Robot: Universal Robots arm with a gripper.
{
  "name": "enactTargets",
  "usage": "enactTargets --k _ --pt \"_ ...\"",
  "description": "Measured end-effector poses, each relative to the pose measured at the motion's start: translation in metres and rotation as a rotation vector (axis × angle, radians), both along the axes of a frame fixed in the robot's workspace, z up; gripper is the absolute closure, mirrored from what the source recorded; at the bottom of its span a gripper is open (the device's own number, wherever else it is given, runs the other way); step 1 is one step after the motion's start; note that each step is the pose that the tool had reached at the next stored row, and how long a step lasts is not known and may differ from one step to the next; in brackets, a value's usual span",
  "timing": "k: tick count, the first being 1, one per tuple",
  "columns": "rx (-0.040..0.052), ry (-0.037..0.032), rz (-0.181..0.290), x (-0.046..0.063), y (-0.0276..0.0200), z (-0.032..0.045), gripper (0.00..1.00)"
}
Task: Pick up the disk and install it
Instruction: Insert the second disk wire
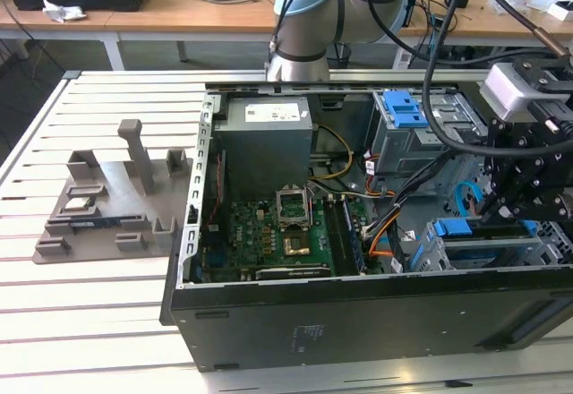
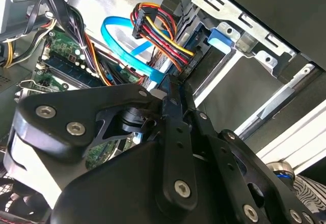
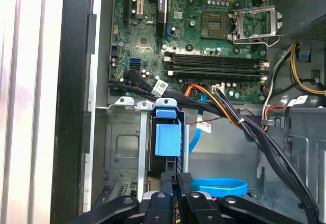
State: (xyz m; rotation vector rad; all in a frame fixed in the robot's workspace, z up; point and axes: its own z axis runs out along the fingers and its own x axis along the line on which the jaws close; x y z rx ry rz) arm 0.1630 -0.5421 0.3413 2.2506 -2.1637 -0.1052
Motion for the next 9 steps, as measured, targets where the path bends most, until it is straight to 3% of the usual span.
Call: enactTargets --k 7,8,9 --pt "-0.001 0.0016 0.0 0.0004 -0.0001 -0.0022 0.83" --pt "-0.0016 0.0015 0.0 0.0004 -0.0001 -0.0014 0.76" --pt "-0.0022 0.0015 0.001 0.0005 -0.0001 0.0066 0.76"
